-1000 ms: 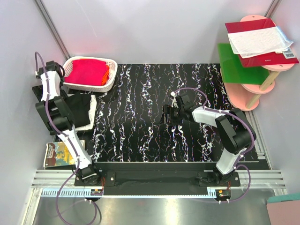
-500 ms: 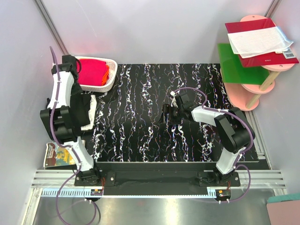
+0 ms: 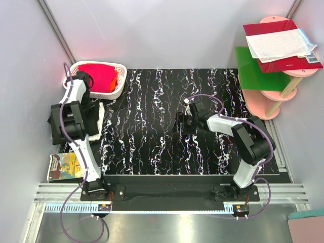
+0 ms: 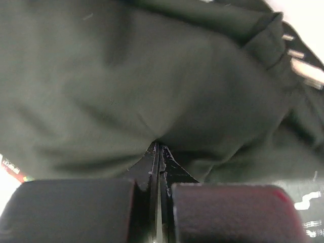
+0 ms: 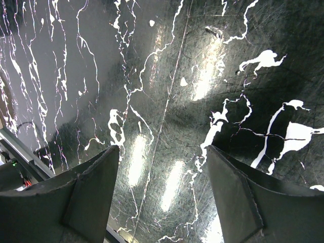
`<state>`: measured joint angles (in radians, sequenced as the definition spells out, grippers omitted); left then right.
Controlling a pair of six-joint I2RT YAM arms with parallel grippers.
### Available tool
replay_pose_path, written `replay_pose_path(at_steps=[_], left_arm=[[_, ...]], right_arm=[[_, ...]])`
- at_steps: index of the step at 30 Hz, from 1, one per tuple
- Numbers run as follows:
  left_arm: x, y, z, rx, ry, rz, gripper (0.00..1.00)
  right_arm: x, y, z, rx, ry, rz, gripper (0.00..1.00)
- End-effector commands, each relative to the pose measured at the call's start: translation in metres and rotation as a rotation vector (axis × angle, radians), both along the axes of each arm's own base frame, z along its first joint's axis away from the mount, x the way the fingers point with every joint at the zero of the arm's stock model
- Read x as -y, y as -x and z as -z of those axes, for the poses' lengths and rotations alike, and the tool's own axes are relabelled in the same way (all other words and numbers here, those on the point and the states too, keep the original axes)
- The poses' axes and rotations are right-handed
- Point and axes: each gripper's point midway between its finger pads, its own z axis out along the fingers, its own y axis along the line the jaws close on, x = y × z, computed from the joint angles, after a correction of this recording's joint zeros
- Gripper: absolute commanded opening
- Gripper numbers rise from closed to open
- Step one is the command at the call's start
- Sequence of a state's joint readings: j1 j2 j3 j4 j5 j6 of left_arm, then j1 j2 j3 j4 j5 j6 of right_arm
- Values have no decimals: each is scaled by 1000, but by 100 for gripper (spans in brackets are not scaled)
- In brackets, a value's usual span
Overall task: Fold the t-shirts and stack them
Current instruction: Put the neatly folded tshirt into the corner of the board with the left arm
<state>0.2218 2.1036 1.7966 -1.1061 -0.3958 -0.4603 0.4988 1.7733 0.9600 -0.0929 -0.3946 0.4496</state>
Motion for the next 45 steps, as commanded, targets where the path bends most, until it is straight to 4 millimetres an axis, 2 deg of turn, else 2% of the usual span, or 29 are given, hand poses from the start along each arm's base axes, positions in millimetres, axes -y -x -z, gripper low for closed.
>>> replay_pose_path(at_steps=[1,4,7,8,9,11,12,13,14,15,16,17,19,20,21,23,24,26,27,28,32,35,36,38,41,44,45], left_arm=[[36,-37,19,21,80,105,0],[56,-38,43,-28,124,137,0],[66,-35,49,-42,132,149,0],[66,-35,45,-36,116,150,0],[66,-36,29,1,93,148,0],[62,-32,11,35,36,140,0],[61,-27,-13,86,19,135,0],[58,-26,-27,123,-6,132,0],[57,-24,-40,155,-20,130,20],[56,-15,-63,206,-33,125,38],[53,-9,-73,222,-55,117,57],[52,-3,-81,239,-68,109,88],[45,23,-92,256,-116,59,99],[44,31,-91,255,-123,48,99],[45,45,-83,242,-116,27,96],[43,54,-72,248,-95,-6,85],[42,65,-60,228,-87,-25,60],[38,73,-49,217,-104,-62,24],[33,84,-40,176,-131,-86,4],[31,89,-34,158,-138,-98,2],[23,118,-9,79,-164,-201,3],[23,127,0,114,-125,-274,1],[27,129,14,137,-64,-306,0],[30,136,23,173,-13,-337,0],[23,139,25,210,-8,-389,0],[11,143,20,202,-65,-428,0],[4,150,19,181,-107,-449,0]], right_arm=[[15,14,21,-56,74,13,78],[14,13,22,-56,76,9,78],[16,15,23,-59,81,8,78],[16,15,23,-60,82,8,78],[16,15,24,-60,82,9,78],[16,16,26,-65,86,9,78],[16,16,27,-68,86,8,78],[16,17,28,-73,87,7,78],[17,17,29,-76,89,9,78],[16,17,31,-80,89,7,78],[16,17,31,-80,86,7,78],[16,17,32,-81,87,7,78],[15,17,33,-85,85,8,78],[15,17,34,-89,86,9,78],[14,17,34,-89,83,7,78],[14,17,34,-87,82,2,78],[13,16,34,-86,80,0,78],[13,17,33,-85,79,-4,78],[13,16,33,-82,79,-6,78],[13,16,33,-81,80,-8,78],[13,19,34,-89,74,-14,78],[13,20,34,-89,75,-18,78],[13,19,33,-84,73,-19,78],[13,20,33,-86,74,-21,78],[13,20,33,-83,75,-22,78],[15,22,35,-85,79,-21,78],[16,22,36,-88,81,-20,78]])
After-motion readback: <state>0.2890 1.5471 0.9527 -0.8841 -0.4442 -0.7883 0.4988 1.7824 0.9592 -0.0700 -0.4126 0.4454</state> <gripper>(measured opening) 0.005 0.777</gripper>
